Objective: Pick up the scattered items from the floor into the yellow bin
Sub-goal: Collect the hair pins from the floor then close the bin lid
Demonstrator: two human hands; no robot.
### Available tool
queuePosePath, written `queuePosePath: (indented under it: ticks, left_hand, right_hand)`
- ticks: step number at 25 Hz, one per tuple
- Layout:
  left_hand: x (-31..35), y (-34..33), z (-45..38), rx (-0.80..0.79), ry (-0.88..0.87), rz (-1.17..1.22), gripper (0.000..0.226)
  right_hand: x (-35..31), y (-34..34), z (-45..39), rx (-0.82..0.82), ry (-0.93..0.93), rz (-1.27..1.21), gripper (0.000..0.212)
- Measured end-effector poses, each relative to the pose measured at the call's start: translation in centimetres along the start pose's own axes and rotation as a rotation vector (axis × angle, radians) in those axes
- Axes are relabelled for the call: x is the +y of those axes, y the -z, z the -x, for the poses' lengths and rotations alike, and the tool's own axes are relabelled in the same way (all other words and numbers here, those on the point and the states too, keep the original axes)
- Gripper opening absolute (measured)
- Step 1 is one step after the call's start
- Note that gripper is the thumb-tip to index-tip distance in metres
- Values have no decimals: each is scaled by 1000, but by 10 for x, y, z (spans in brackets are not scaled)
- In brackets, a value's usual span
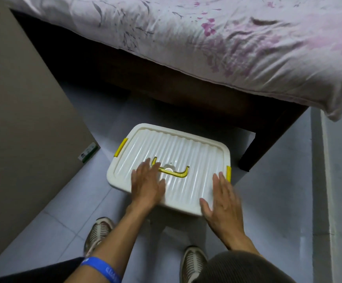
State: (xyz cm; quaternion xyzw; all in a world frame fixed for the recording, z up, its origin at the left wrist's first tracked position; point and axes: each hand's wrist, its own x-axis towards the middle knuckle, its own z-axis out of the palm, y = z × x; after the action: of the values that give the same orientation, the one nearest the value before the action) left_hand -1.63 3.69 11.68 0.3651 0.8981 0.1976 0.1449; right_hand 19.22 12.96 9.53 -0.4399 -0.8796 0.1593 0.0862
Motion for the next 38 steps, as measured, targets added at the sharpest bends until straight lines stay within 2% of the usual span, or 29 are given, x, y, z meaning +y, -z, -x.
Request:
queuePosePath:
  ticks: [1,2,3,4,5,6,7,9,10,14,17,20,23,30,34,38]
  left_hand:
    - [-15,1,11,167,203,69,65]
    - [-28,3,19,260,422,196,66]
    - [-40,5,23,295,606,374,63]
    - [-51,6,26,295,723,567,53]
    - [-59,7,26,288,765,735,38]
    - [-62,6,25,278,755,848,25]
    - [-65,5,23,282,732,922,18]
    - [-69,2,19,291,703,1010,22]
    - [-70,2,15,287,692,1031,24]
    - [-62,8,-18,233,666,1057,30]
    - [-48,8,-54,190,625,1048,33]
    - [-28,1,-100,162,590,1025,39]
    - [-5,-5,-144,67,545,1031,44]
    - [31,-14,-225,-209,482,1049,63]
    - [44,-18,-258,-294,455,975,66]
    - [56,-18,-284,-325,431,883,81]
  right_hand:
    - [-5,-5,11,27,106,27,71]
    - [-5,-11,20,53,94,-1,68]
    - [-4,-14,24,68,-50,-112,68]
    - [-4,-14,24,59,-283,-304,69]
    - [-1,-14,22,50,-503,-532,67]
    - [4,-13,19,42,-653,-766,60]
    - [10,-14,16,34,-707,-955,46]
    - [14,-15,14,9,-696,-1190,20]
    - [14,-17,11,27,-696,-1277,18]
    - [20,-27,-18,126,-749,-1461,28]
    - [35,-28,-53,153,-756,-1550,27]
    - [53,-22,-99,208,-761,-1747,27]
    - [69,-15,-142,269,-773,-1949,32]
    - [92,-10,-214,335,-660,-2037,30]
    - [95,-15,-240,394,-612,-2093,28]
    - [100,-22,-259,439,-639,-2005,25]
